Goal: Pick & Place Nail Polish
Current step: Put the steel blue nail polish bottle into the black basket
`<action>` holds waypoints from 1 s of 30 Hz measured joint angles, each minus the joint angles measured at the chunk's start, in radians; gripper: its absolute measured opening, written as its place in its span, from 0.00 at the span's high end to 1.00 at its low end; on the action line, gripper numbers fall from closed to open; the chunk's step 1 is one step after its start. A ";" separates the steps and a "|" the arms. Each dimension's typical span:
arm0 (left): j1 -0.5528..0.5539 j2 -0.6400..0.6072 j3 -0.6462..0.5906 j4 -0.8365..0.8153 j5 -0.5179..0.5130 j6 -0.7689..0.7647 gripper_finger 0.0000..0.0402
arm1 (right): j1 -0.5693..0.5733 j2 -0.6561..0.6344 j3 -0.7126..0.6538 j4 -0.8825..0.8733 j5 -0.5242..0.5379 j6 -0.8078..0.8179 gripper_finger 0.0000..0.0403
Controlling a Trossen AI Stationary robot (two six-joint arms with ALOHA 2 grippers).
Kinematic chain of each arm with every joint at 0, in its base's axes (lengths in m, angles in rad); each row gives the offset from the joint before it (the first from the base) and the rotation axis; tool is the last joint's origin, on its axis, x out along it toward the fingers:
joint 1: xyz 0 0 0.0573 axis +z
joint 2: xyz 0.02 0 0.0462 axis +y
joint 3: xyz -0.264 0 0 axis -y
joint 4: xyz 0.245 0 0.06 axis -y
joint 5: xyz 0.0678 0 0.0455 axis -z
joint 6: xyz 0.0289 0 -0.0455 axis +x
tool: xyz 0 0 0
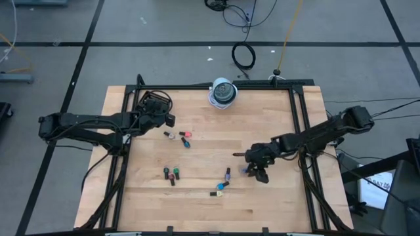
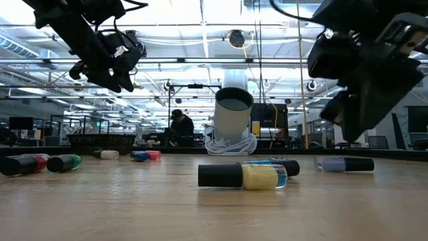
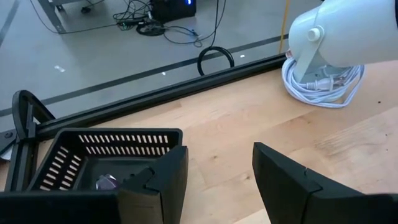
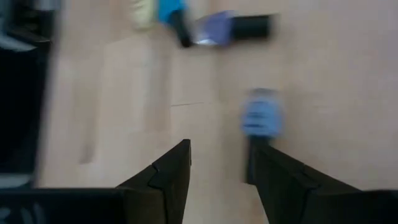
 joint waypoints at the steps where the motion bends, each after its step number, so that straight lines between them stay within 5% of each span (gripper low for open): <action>1: 0.000 0.000 0.000 0.000 0.000 0.000 0.55 | 0.016 -0.012 0.000 -0.028 0.065 0.007 0.62; 9: 0.000 0.000 0.000 0.000 0.002 -0.002 0.55 | 0.145 0.066 0.000 -0.034 0.325 0.000 0.61; 21: -0.001 0.048 0.000 0.008 0.028 -0.029 0.55 | 0.148 0.176 0.004 0.015 0.339 -0.117 0.63; 30: 0.000 0.112 0.000 0.052 0.046 0.004 0.55 | 0.147 0.178 0.002 -0.019 0.333 -0.116 0.89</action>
